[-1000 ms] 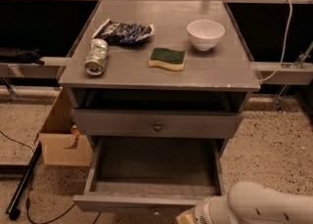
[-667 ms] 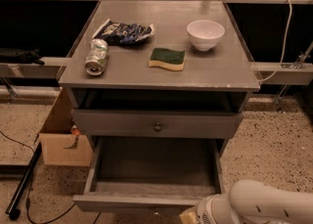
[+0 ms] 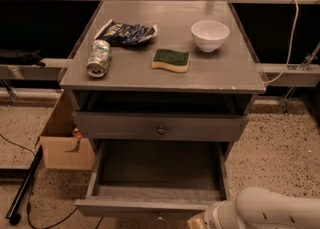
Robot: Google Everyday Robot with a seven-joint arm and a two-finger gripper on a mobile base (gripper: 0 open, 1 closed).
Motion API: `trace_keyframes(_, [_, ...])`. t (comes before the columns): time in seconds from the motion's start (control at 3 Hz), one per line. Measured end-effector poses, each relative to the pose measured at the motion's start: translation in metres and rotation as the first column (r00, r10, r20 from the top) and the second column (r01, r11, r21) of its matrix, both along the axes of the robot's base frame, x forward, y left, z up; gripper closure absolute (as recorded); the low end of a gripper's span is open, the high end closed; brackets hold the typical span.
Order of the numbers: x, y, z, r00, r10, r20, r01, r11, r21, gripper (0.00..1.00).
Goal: Close middle drawer
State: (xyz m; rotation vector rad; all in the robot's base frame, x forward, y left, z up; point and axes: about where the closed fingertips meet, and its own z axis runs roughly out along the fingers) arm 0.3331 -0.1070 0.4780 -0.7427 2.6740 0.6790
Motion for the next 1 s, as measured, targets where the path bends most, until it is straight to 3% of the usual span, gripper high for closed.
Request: trace_keyframes(1.0, [0.028,0.008,-0.057,0.9975,0.035,-0.061,-0.039,0.997,-0.073,1.0])
